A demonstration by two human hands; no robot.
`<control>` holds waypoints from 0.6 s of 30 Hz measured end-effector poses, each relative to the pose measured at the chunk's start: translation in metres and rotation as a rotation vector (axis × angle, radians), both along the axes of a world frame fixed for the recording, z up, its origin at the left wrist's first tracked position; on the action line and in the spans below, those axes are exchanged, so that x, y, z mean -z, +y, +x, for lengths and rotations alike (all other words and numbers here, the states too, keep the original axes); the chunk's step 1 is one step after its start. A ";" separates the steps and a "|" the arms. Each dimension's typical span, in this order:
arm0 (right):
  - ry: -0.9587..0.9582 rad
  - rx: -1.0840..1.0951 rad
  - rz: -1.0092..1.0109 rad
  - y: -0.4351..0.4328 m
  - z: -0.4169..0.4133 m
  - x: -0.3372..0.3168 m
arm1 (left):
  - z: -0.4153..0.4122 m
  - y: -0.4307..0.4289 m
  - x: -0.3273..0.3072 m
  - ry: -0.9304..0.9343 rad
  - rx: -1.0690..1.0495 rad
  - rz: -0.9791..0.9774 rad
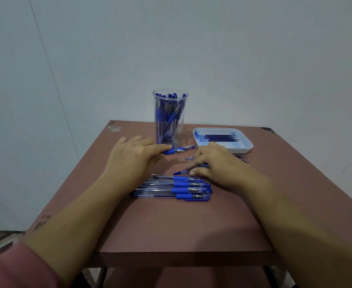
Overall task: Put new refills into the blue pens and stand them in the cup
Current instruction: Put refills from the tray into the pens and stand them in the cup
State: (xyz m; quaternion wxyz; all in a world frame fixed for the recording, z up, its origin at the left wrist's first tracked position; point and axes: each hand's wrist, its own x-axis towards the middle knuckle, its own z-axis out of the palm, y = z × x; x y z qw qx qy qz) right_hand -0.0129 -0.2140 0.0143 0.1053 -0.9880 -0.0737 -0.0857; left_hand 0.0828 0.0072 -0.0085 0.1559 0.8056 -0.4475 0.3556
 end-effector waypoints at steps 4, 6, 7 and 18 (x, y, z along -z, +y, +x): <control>-0.011 0.031 0.041 0.000 -0.001 -0.001 | 0.003 0.000 0.002 0.042 0.064 -0.016; -0.033 0.071 0.189 -0.003 -0.005 -0.003 | 0.004 0.001 0.003 0.071 0.098 -0.032; -0.044 0.092 0.275 -0.005 -0.007 -0.003 | 0.004 0.001 0.003 0.089 0.109 -0.037; -0.119 0.013 0.495 0.000 -0.008 -0.005 | -0.002 -0.002 0.002 0.201 0.227 -0.095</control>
